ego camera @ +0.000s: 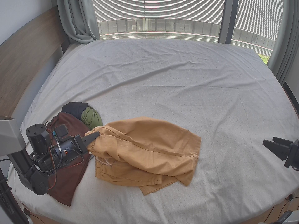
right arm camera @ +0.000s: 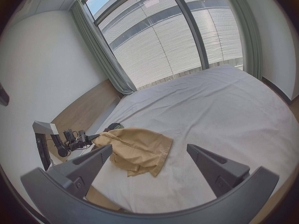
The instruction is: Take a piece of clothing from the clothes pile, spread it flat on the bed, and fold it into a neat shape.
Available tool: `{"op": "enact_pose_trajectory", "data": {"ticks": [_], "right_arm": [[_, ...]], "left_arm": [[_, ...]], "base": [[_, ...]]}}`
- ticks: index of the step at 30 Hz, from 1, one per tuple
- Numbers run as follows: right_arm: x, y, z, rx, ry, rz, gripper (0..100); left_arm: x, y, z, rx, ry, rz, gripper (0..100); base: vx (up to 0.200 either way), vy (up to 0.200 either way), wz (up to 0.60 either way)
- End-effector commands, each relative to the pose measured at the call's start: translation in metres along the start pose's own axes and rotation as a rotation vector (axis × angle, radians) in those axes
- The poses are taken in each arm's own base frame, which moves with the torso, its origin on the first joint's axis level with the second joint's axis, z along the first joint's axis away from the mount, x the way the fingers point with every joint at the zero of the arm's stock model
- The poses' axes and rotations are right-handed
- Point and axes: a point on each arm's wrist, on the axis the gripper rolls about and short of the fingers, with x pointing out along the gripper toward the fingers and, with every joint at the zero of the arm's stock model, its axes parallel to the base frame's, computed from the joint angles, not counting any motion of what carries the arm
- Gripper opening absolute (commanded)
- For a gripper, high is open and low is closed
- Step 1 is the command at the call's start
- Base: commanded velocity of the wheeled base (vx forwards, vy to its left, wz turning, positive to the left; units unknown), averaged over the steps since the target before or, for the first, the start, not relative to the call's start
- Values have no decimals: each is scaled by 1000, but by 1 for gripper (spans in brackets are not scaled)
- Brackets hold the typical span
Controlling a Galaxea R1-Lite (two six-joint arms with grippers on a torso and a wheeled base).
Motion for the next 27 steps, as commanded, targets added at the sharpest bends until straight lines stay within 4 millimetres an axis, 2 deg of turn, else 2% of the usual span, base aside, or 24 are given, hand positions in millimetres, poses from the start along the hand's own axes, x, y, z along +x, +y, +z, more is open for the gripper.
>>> {"op": "enact_pose_trajectory", "data": {"ticks": [1,2,6,11,18,23,27], "right_arm": [[38,-10,4,26,82,1,100],[51,-13,7,24,80,6,100],[69,-16,17,16,58,35,100],[75,-18,15,34,80,59,100],[94,-27,4,69,149,71,100],[114,-39,-17,94,204,74,100],[120,-43,-26,119,208,92,100]], "left_arm": [[0,0,1,1,-3,-1,0],[1,0,0,1,-1,-1,0],[0,-1,0,2,-2,-4,0],[1,0,0,1,0,-2,0],[2,1,-1,-1,2,0,0],[2,2,0,0,-2,1,0],[1,1,-2,-3,8,3,0]], "base": [[0,0,0],[0,0,0],[0,0,0],[0,0,0],[0,0,0],[0,0,0],[0,0,0]]}}
